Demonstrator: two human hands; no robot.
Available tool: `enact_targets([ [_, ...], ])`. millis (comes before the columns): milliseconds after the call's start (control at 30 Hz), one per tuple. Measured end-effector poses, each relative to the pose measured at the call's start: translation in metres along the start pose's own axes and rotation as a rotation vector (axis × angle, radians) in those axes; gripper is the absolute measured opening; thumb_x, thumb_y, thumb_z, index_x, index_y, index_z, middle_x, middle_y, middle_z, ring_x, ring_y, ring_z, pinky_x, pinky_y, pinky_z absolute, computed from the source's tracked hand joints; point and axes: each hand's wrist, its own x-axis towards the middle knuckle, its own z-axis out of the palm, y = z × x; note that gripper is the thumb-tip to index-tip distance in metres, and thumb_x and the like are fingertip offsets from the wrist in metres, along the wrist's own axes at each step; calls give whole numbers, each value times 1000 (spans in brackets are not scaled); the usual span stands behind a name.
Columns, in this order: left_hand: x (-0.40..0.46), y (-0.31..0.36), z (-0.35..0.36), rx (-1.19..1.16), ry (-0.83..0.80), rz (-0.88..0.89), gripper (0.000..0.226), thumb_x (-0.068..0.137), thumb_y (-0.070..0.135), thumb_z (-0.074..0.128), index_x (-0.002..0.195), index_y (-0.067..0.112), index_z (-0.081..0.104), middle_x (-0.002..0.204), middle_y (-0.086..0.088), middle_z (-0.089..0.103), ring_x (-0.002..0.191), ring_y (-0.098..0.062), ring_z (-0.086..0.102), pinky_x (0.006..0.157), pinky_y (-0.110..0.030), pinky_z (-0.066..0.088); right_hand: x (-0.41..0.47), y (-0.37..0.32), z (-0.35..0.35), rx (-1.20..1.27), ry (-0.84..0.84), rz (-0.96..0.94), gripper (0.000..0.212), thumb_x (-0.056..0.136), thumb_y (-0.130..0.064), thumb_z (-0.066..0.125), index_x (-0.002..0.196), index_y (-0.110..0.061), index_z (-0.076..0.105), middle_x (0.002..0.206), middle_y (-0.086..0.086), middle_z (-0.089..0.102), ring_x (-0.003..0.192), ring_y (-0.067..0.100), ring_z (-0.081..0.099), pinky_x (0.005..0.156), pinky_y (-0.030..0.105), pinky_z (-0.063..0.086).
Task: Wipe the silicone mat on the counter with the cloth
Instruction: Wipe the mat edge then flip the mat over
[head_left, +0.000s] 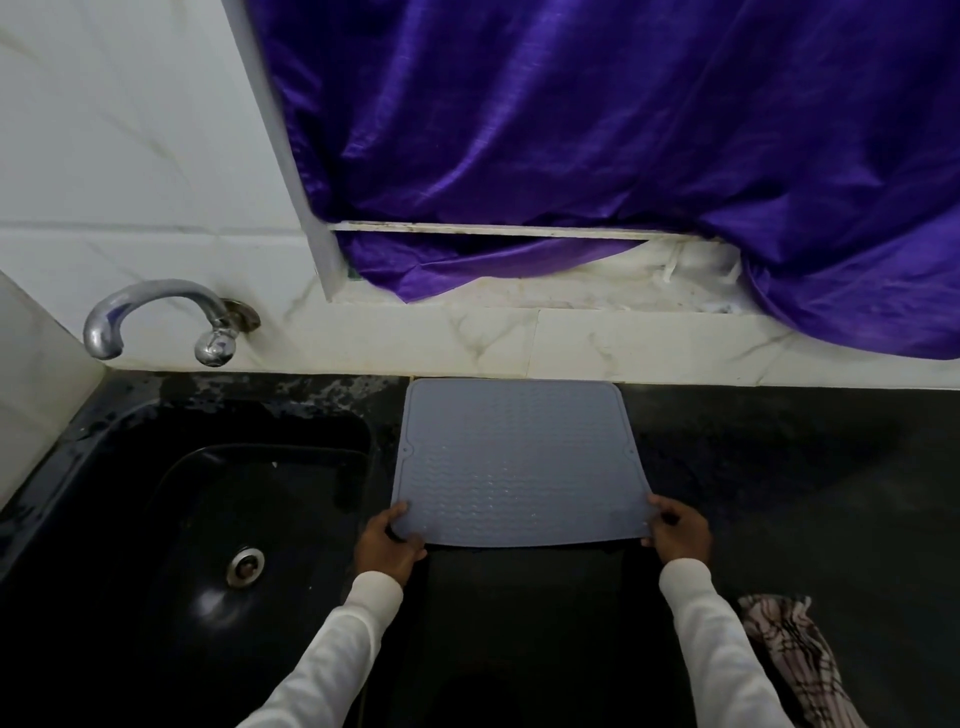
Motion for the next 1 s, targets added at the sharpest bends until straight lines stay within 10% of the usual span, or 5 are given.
enact_targets([
  [500, -2, -7, 2, 135, 13, 87, 47, 81, -11, 65, 118, 18, 63, 123, -5, 44, 95, -30, 61, 69, -32, 58, 9, 12, 8, -102, 59, -100, 31, 86, 10, 52, 103, -9, 70, 105, 14, 64, 53, 25, 57, 37, 9, 41],
  [733, 3, -15, -2, 291, 4, 161, 51, 78, -3, 71, 121, 24, 61, 121, 1, 40, 111, -31, 55, 92, -48, 53, 18, 28, -9, -286, 53, -216, 23, 79, 1, 69, 93, -16, 74, 104, 10, 59, 78, 34, 65, 74, 52, 56],
  [1000, 1, -21, -11, 384, 50, 221, 48, 70, -6, 75, 112, 14, 66, 120, -10, 55, 96, -27, 64, 91, -38, 52, -5, 25, -36, -248, 53, -291, 21, 84, 6, 64, 99, -7, 72, 107, 13, 57, 79, 29, 65, 53, 29, 58],
])
